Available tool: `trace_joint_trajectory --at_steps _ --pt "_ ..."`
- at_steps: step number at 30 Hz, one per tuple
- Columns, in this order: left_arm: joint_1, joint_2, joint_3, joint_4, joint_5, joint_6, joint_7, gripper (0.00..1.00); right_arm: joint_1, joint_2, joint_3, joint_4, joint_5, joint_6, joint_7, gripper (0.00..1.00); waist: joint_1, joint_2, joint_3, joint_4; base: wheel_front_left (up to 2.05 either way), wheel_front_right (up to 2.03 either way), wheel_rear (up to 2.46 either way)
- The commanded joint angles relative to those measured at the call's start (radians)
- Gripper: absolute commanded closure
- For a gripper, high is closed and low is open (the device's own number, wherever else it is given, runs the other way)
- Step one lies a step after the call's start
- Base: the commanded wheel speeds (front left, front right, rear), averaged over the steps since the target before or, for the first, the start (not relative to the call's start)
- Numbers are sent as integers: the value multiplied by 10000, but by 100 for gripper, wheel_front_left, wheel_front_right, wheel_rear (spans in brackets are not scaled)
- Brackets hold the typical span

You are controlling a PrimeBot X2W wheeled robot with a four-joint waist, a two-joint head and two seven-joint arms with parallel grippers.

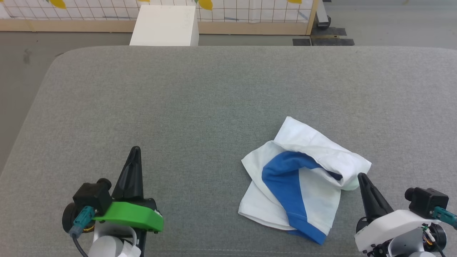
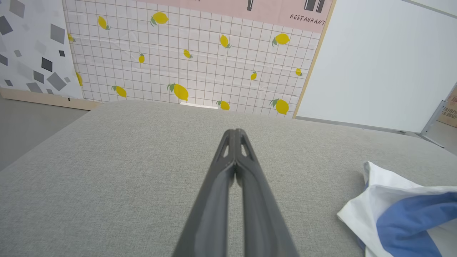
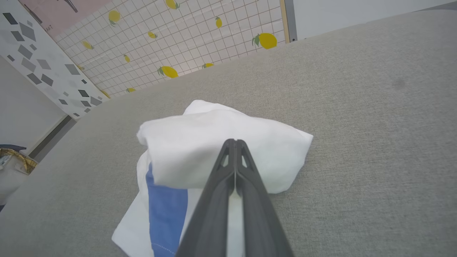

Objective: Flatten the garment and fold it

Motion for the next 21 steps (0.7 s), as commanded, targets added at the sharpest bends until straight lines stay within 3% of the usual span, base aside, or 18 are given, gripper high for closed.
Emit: trace_joint_trajectory --at_steps 1,21 --pt "51 -2 10 -60 118 75 73 100 -25 1 22 -50 -133 -1 -17 100 0 -1 -11 2 0 0 0" --pt "172 -7 21 -237 468 251 477 100 -86 3 98 -190 -750 -3 -59 100 0 -1 -143 10 0 0 0"
